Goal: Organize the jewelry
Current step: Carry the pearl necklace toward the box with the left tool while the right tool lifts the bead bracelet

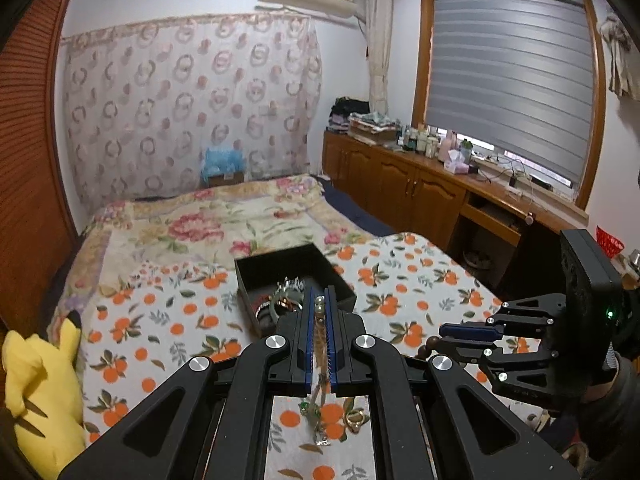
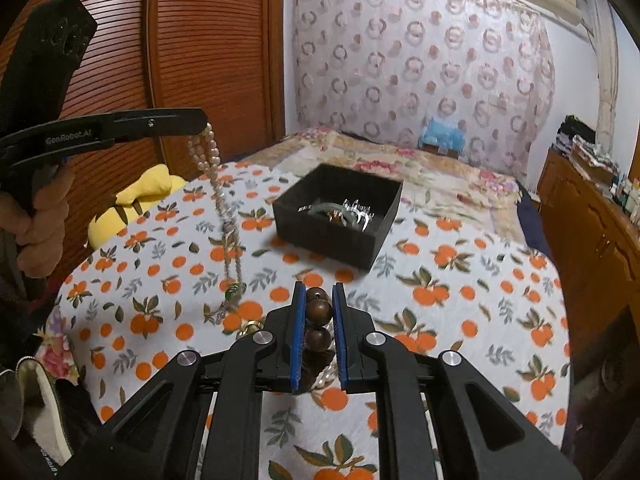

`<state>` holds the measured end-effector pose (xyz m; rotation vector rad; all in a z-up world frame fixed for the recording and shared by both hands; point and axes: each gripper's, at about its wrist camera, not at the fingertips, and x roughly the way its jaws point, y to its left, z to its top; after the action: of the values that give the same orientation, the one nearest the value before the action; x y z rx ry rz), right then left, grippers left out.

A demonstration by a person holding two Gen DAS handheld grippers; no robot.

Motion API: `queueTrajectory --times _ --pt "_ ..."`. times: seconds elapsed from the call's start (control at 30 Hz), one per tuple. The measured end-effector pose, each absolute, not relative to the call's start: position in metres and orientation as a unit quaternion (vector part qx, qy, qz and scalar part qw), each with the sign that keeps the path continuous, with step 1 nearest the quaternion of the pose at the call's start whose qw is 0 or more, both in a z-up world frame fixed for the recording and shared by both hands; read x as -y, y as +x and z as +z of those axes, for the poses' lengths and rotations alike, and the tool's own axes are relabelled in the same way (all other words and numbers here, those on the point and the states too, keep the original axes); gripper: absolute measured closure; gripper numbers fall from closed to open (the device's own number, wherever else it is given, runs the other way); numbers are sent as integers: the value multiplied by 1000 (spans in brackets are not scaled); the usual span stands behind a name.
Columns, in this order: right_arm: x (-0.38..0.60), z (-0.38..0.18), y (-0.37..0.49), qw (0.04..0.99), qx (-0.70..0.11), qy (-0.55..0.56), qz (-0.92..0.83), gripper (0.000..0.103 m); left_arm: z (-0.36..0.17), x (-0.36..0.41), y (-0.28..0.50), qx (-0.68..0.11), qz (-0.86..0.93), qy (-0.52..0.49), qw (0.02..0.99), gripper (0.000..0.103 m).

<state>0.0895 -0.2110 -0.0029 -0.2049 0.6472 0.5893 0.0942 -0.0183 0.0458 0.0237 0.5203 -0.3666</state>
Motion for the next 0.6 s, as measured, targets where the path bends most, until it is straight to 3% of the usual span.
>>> queueTrajectory --times 0.37,0.6 --pt "215 14 101 908 -296 -97 281 88 71 21 85 -231 -186 16 955 99" --pt "209 -1 103 900 -313 -95 287 88 38 16 92 -266 -171 21 948 99"
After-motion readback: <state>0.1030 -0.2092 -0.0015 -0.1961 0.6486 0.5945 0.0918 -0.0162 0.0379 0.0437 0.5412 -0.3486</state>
